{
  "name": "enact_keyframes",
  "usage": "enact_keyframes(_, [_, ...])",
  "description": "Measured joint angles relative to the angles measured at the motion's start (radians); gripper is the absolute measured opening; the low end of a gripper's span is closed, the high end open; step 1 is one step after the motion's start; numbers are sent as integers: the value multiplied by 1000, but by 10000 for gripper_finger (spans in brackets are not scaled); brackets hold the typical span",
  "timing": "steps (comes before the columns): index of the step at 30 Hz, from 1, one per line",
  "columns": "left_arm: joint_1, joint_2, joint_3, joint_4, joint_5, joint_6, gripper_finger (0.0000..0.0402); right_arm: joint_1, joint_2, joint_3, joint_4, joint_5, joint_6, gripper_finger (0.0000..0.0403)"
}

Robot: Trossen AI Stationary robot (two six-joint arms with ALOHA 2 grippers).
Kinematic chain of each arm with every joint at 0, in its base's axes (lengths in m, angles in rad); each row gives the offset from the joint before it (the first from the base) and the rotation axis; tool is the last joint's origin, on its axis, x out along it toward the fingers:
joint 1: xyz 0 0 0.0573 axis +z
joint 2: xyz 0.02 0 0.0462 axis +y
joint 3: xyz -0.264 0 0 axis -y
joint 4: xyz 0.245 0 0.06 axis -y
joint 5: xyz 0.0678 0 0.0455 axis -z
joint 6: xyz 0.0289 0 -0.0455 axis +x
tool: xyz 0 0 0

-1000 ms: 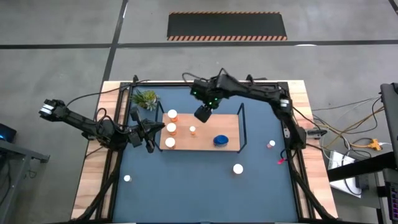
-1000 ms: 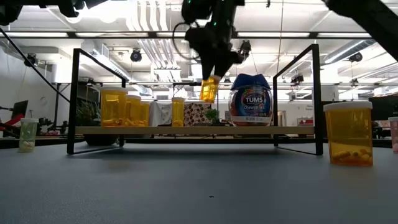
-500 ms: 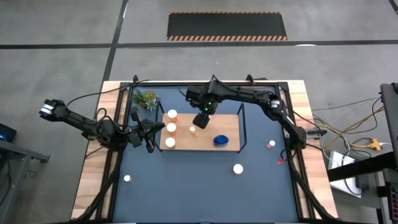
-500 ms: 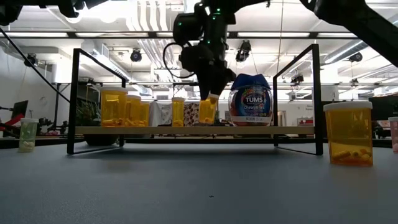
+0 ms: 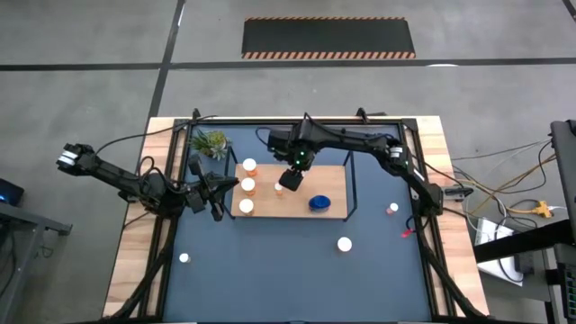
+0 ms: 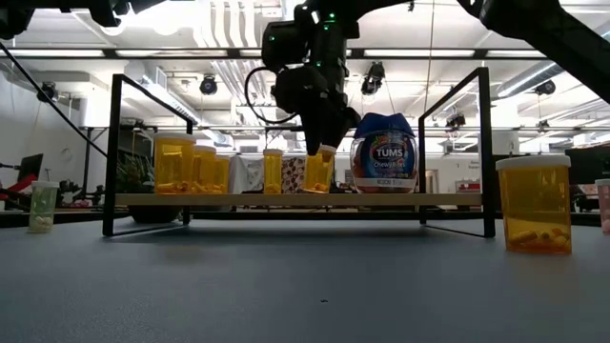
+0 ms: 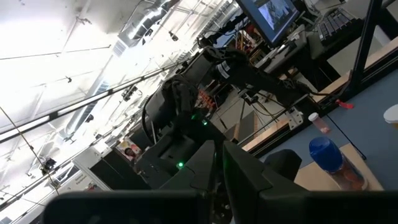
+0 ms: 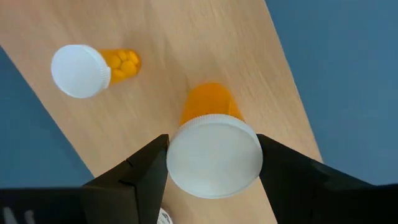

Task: Pick and place medicine bottles onto shelf by color
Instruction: Put the big orange pill bottle on to the shelf, then put the big orange pill bottle on to the shelf aligned with the other big orange pill bottle

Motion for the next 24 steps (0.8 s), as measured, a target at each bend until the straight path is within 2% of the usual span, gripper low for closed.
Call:
enact_keyframes(7, [0,0,0,0,0,0,15,5,0,0,0,8,7,262])
enact_keyframes(11, [0,0,0,0,0,0,15,4,-1,0,-3,8,7,275])
enact_keyframes(24, [0,0,0,0,0,0,15,12,-84,0,-14,8,39,241])
